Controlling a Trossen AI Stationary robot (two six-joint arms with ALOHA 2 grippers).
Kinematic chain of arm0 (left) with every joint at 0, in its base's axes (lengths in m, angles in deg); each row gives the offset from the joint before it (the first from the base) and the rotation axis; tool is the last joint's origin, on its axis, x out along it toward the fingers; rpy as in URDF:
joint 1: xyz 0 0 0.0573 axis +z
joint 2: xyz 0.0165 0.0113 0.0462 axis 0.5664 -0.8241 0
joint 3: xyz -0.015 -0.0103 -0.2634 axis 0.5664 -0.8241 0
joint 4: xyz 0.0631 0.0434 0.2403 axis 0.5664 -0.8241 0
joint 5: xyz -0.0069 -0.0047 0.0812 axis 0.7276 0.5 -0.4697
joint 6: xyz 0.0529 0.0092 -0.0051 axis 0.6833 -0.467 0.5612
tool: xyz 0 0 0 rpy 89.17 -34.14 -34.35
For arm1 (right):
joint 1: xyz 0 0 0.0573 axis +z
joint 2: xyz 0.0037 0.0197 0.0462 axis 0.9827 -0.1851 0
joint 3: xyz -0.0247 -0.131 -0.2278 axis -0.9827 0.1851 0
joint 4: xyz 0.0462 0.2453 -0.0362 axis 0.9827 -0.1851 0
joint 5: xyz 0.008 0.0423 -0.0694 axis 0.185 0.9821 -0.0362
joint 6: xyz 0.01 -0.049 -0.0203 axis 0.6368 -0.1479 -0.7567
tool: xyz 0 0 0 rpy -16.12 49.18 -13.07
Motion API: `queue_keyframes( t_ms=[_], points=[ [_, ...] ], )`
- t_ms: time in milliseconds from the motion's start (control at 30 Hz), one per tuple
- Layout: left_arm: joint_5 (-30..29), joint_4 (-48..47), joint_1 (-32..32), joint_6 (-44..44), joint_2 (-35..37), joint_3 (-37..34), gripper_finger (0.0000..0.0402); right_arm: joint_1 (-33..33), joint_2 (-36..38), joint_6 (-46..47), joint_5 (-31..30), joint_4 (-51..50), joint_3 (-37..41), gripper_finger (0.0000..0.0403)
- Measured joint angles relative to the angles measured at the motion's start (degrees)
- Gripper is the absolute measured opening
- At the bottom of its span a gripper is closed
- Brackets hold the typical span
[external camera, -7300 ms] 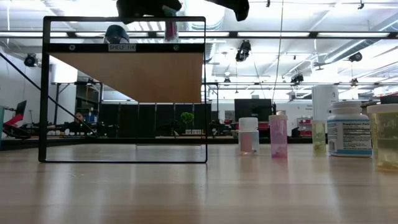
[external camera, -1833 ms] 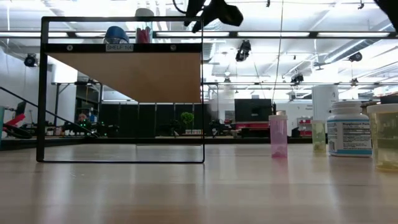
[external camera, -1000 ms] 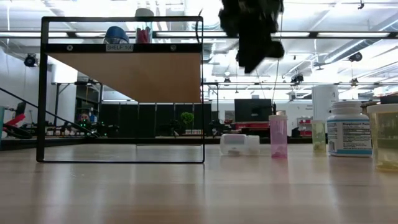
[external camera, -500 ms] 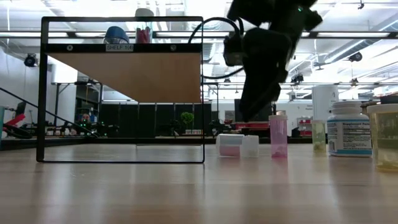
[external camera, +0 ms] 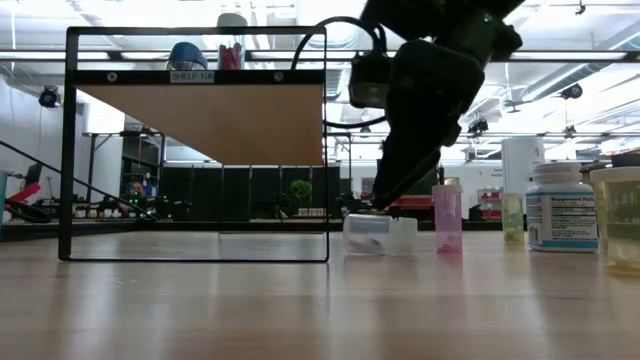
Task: Pick and place medicine bottles onto shelf by color
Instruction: Put the middle transparent pill bottle on the shelf
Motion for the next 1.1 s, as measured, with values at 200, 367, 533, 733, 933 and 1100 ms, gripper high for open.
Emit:
queue_keyframes(
  t_ms=[200, 367, 533, 733, 933, 1100],
  points=[
    [-0.16, 0.01, 0.0, 0.0, 0.07, 0.04, 0.0164, -0.21, -0.66, -1.11, 0.08, -0.1, -0.36, 0.0244],
    [-0.24, 0.06, -0.01, 0.0, -0.02, 0.06, 0.0164, -0.16, -1.32, -1.01, 0.44, 0.58, 0.62, 0.0242],
    [-0.34, 0.12, 0.0, 0.0, 0.0, 0.1, 0.0164, -0.17, -3.63, -0.79, 2.3, 0.33, 0.73, 0.0242],
    [-0.4, 0.39, 0.0, -0.07, 0.15, 0.17, 0.0164, -1.11, -3.39, -0.44, -3.62, -5.29, 0.56, 0.0242],
    [-1.17, 0.53, 0.0, -0.07, -0.01, 0.15, 0.0164, -1.91, -3.11, -3.25, -3.07, -5.88, 0.15, 0.0228],
    [-1.21, 0.54, 0.0, -0.07, -0.05, 0.07, 0.0164, -1.9, -3.11, -6.91, -3.14, -4.9, -1.43, 0.0219]
  ],
)
